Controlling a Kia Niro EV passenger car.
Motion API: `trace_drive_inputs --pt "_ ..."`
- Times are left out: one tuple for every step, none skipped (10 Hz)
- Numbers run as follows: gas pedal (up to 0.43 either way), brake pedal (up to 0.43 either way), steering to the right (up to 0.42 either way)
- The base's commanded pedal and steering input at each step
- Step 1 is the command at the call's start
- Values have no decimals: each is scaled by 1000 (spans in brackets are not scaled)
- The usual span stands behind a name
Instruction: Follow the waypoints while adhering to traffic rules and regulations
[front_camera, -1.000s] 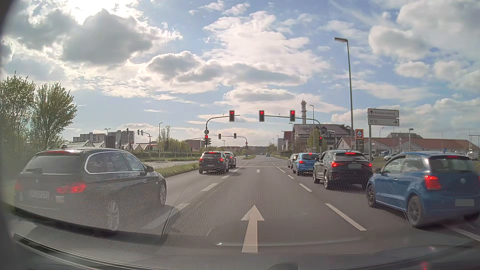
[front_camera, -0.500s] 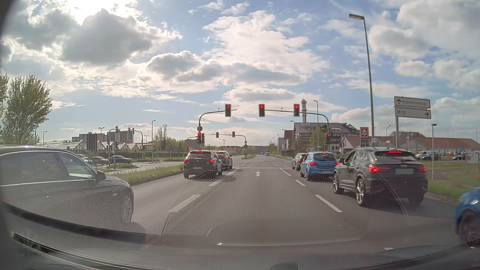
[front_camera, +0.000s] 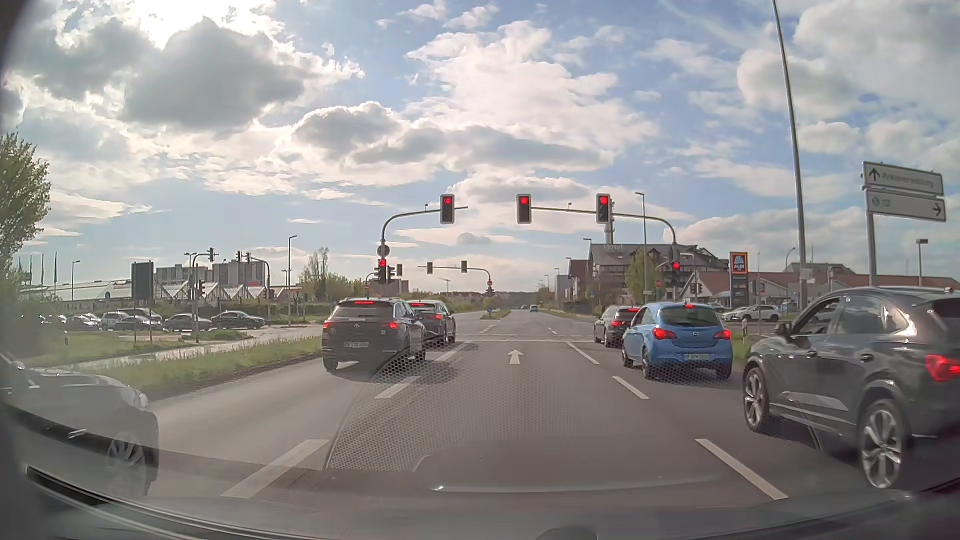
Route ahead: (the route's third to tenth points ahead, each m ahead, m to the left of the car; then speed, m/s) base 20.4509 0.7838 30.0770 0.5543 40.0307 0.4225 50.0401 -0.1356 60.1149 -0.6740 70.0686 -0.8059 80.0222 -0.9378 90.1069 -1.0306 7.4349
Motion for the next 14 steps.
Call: trace_drive_inputs --pt "0 232 -5" --pt "0 232 -5" --pt "0 226 -5" --pt "0 232 -5" --pt "0 232 -4" --pt "0 226 1" --pt "0 226 4" --pt "0 226 4" --pt "0 226 2" --pt "0 220 1" --pt "0 213 1" --pt "0 213 1" --pt "0 220 1" --pt "0 213 1"
